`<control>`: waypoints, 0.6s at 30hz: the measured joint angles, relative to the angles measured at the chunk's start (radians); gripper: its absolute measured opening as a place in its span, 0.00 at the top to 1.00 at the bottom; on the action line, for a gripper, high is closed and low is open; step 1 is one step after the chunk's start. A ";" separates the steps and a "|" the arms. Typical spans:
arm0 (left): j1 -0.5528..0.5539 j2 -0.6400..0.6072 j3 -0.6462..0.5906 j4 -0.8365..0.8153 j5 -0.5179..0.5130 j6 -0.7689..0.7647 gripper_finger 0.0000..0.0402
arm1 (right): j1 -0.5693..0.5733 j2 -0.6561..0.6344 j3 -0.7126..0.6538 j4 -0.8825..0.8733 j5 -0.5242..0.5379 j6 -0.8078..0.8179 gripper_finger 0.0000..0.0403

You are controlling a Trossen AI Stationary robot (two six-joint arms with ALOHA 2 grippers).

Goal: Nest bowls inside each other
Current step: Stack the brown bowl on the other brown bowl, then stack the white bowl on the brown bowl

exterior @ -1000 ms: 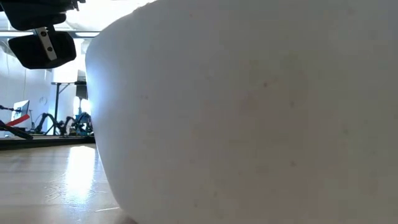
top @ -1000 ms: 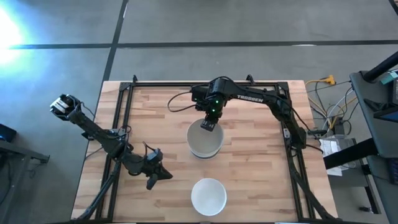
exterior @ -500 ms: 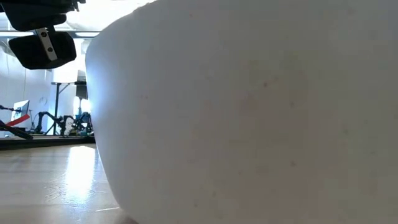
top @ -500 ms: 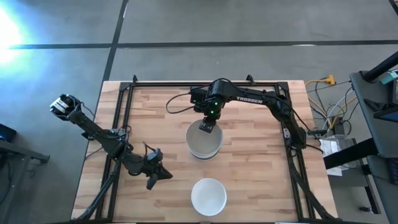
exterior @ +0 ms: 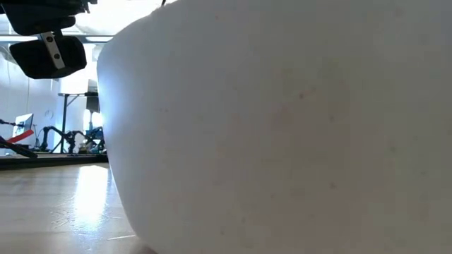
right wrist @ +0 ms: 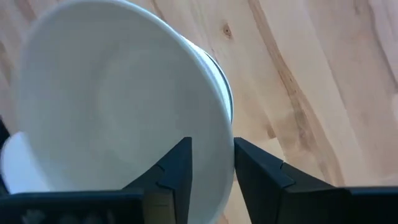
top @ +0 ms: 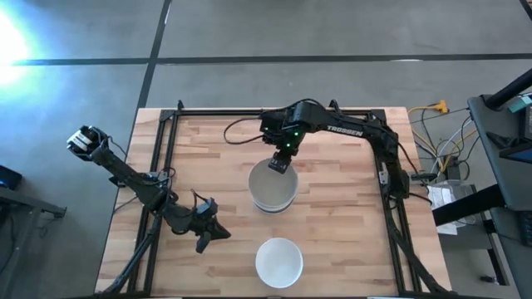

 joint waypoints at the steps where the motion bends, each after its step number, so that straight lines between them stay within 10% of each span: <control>1: 0.000 0.000 0.000 0.000 0.000 0.000 1.00 | 0.004 -0.012 0.000 0.001 0.009 0.013 0.72; 18: 0.000 0.000 -0.003 -0.001 0.000 0.050 1.00 | 0.079 -0.214 -0.044 0.074 0.175 0.097 0.73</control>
